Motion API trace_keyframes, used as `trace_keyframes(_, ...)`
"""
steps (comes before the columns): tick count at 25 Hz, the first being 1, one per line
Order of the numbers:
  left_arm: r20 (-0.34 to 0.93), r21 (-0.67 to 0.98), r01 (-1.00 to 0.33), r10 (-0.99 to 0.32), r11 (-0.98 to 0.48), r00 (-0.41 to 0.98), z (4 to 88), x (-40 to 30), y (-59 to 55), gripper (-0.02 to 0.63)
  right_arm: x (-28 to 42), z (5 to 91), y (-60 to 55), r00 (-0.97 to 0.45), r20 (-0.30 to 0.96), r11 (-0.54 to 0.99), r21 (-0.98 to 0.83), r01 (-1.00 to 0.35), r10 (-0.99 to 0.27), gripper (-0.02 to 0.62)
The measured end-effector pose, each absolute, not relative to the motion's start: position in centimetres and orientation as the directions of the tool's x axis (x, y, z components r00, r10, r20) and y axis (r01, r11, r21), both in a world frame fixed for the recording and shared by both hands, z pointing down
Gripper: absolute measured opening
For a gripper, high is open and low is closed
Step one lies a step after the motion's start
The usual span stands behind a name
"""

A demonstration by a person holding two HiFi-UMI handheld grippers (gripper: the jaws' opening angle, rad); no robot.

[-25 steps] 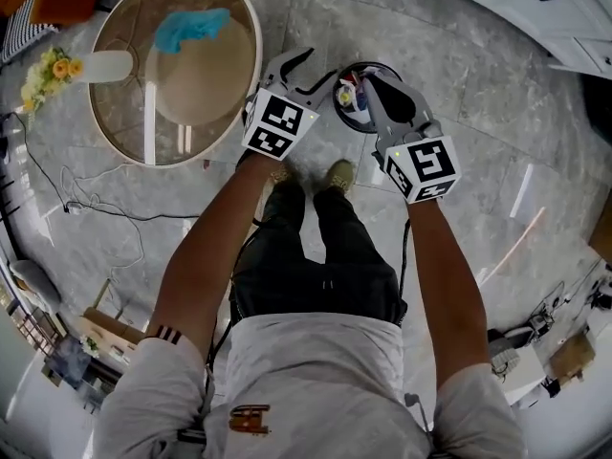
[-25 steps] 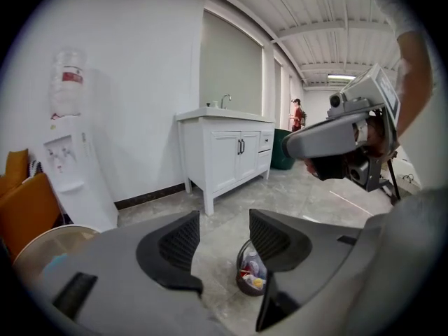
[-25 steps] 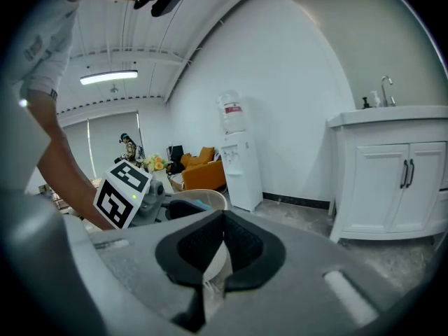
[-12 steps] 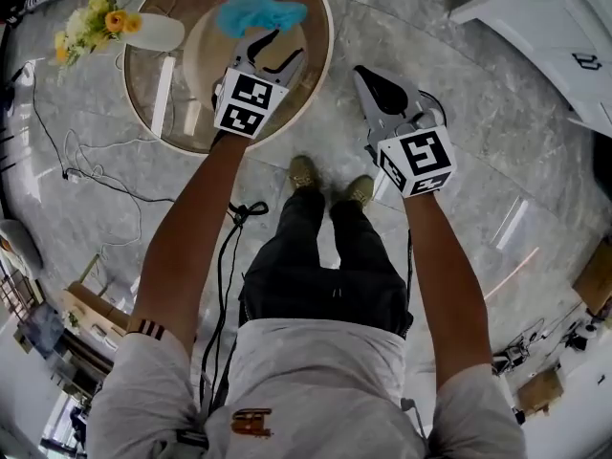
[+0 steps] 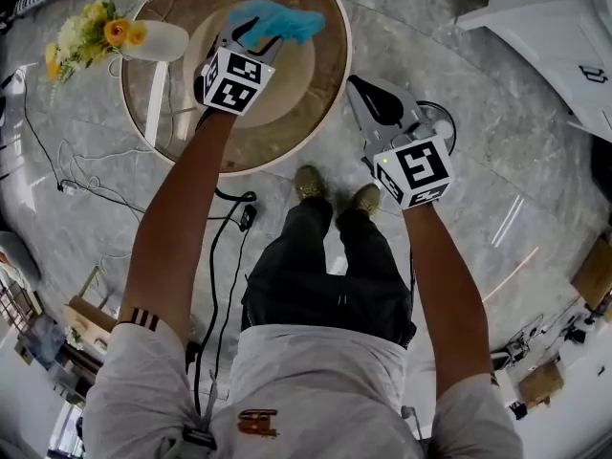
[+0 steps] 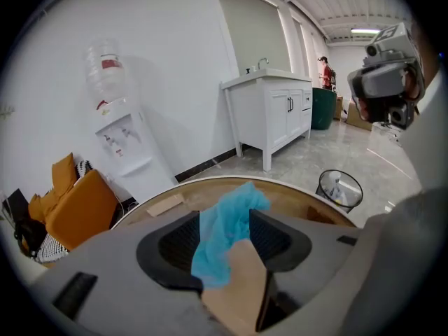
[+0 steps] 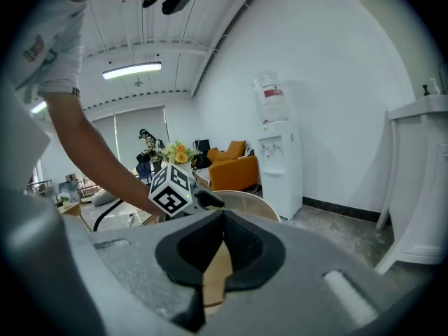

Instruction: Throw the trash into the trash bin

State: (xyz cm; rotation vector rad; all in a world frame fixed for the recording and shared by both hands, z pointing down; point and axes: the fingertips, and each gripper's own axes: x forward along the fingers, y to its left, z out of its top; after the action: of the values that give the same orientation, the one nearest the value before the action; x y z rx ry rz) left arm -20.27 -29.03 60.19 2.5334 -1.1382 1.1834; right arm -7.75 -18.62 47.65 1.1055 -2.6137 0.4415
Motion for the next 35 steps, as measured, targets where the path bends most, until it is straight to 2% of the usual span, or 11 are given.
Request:
trace_keyframes(7,0.777,-0.166,-0.655,-0.507,-0.737,0.373,64.6,-21.8,-30.2,0.216,-8.8,49.1,-19.3,-0.674,0.368,0.665,-0.173,-0.727,-0.641,0.002)
trace_keyframes(11,0.797,-0.134,-0.685,-0.488,-0.716,0.355,66.0,-22.6,-30.4,0.202,-9.3,49.2,-19.5,-0.681,0.367,0.673,-0.173,-0.719,-0.633,0.002)
trace_keyframes(16,0.787,-0.128,-0.716,-0.509,-0.686,0.347,66.0,-23.0,-30.3,0.049,-9.2,49.6,-19.4,-0.682,0.383,0.676,-0.175,-0.716,-0.623,0.002)
trace_keyframes(18,0.78,-0.129,-0.716,-0.516,-0.686,0.354,65.8,-22.9,-30.1,0.011,-8.9,49.6,-19.4,-0.68,0.385,0.674,-0.175,-0.717,-0.623,0.002)
trace_keyframes(28,0.673,-0.089,-0.732,-0.582,-0.676,0.456,60.6,-19.4,-28.0,0.005,-7.3,48.5,-18.7,-0.663,0.386,0.643,-0.202,-0.739,-0.641,0.002)
trace_keyframes(35,0.596,-0.039,-0.711,-0.587,-0.703,0.548,56.0,-14.5,-24.5,0.005,-3.9,46.5,-16.9,-0.616,0.375,0.584,-0.21,-0.784,-0.693,0.002)
